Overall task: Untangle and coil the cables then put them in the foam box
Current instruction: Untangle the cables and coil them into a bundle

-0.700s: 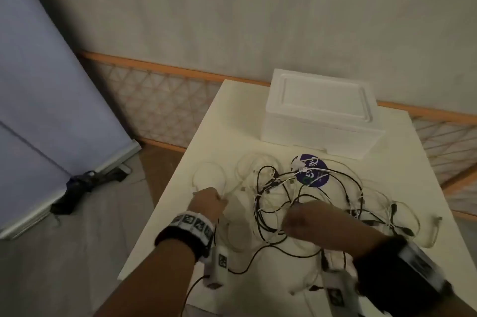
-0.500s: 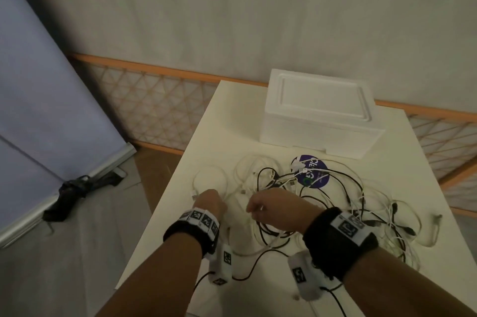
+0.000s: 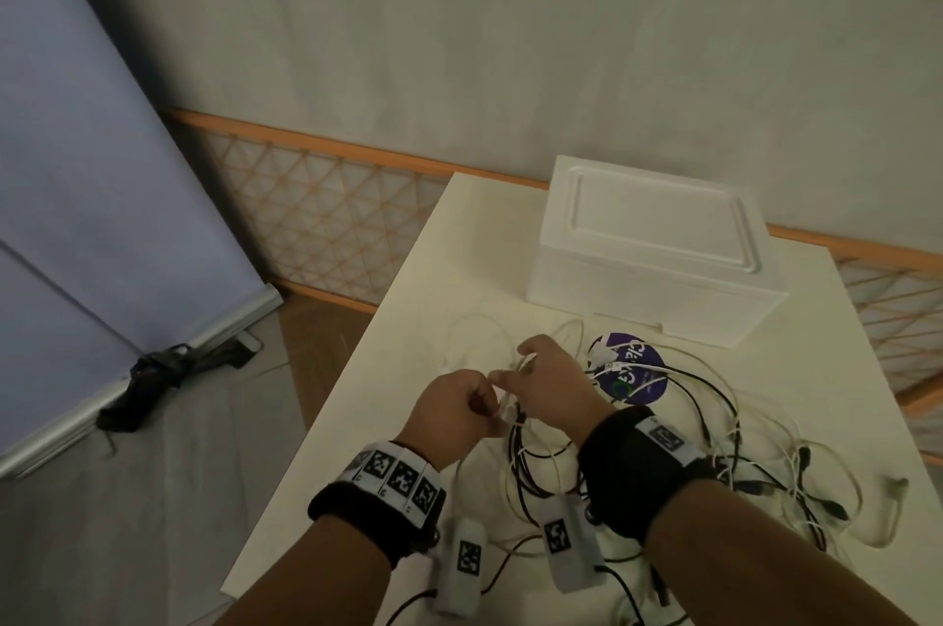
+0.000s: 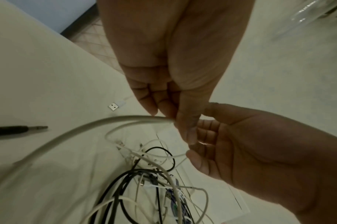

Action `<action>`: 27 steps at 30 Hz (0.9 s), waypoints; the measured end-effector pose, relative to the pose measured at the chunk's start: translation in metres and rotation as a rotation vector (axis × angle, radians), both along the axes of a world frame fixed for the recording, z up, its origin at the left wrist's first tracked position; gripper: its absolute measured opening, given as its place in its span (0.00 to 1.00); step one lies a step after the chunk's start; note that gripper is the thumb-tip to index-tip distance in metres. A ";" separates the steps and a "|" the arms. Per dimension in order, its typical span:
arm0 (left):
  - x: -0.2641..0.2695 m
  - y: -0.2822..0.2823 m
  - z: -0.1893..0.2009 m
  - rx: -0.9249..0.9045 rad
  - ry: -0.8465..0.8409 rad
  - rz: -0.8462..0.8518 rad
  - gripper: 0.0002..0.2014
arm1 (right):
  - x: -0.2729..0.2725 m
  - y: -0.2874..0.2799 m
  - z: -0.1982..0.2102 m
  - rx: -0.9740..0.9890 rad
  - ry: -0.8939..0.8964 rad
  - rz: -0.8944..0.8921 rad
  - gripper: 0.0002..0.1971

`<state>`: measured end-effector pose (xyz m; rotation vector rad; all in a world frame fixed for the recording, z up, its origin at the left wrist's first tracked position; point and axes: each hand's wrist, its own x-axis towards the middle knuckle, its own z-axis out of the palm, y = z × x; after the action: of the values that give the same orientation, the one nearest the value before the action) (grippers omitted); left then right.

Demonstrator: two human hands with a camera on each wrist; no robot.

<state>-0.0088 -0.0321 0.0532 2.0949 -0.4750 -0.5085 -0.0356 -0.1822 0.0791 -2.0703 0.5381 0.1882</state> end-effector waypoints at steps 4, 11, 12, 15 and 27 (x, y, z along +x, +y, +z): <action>-0.006 -0.009 0.004 -0.027 -0.025 -0.094 0.19 | 0.001 -0.011 0.010 -0.123 0.002 0.102 0.06; 0.015 -0.015 0.043 -0.675 0.618 0.238 0.13 | -0.012 -0.029 0.037 -0.892 -0.058 0.590 0.19; 0.022 -0.013 0.052 -0.835 0.689 0.329 0.11 | -0.016 -0.031 0.038 -0.912 -0.052 0.604 0.17; 0.047 -0.005 0.066 -1.021 0.757 0.619 0.10 | -0.031 -0.044 0.028 -0.885 0.003 0.573 0.16; 0.080 0.030 0.042 -1.072 0.626 0.566 0.22 | -0.070 -0.078 0.025 -0.044 -0.018 0.529 0.15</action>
<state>0.0711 -0.0025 0.0953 0.8866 0.2102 -0.4003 -0.1054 -0.2607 0.1043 -2.2181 -0.0292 0.4668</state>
